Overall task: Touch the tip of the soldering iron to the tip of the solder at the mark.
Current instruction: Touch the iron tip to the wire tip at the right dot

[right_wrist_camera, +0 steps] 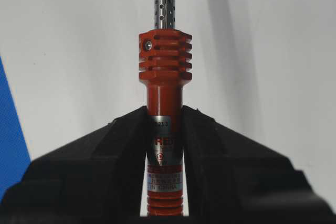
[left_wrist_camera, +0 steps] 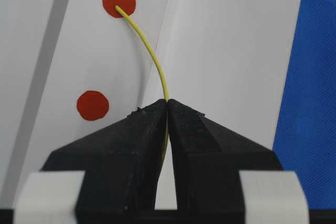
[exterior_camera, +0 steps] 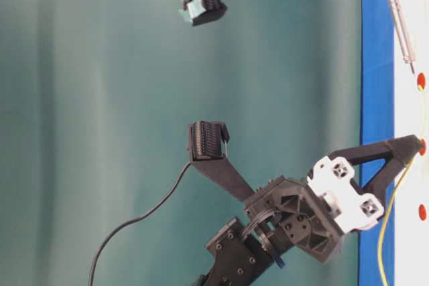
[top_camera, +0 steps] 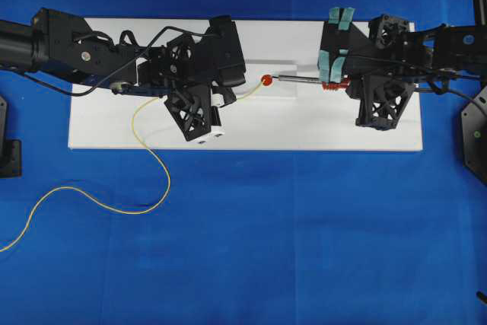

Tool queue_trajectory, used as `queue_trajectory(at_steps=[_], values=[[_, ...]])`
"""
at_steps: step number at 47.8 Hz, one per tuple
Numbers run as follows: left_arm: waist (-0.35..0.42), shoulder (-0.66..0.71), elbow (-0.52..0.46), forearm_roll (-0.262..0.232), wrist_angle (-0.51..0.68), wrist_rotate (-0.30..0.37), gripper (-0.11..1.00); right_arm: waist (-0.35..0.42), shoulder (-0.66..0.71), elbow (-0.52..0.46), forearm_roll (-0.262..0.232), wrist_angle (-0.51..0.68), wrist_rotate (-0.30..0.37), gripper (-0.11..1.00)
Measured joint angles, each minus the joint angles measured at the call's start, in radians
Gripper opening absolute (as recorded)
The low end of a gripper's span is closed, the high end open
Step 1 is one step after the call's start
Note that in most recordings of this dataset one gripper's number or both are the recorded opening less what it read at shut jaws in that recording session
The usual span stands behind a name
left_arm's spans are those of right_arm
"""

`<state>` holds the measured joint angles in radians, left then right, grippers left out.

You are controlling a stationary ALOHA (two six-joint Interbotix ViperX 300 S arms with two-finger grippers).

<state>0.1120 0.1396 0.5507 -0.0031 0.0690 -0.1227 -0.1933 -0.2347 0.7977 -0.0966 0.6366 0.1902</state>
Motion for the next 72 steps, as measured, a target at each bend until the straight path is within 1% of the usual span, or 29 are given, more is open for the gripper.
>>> queue_trajectory(at_steps=[12, 72], values=[[0.000, 0.000, 0.000, 0.002, 0.003, 0.000, 0.03, 0.000, 0.029, -0.003, 0.000, 0.000, 0.000, 0.06], [0.000, 0.002, -0.008, 0.000, 0.009, -0.002, 0.03, 0.005, 0.029, -0.005, 0.000, 0.000, 0.000, 0.06]])
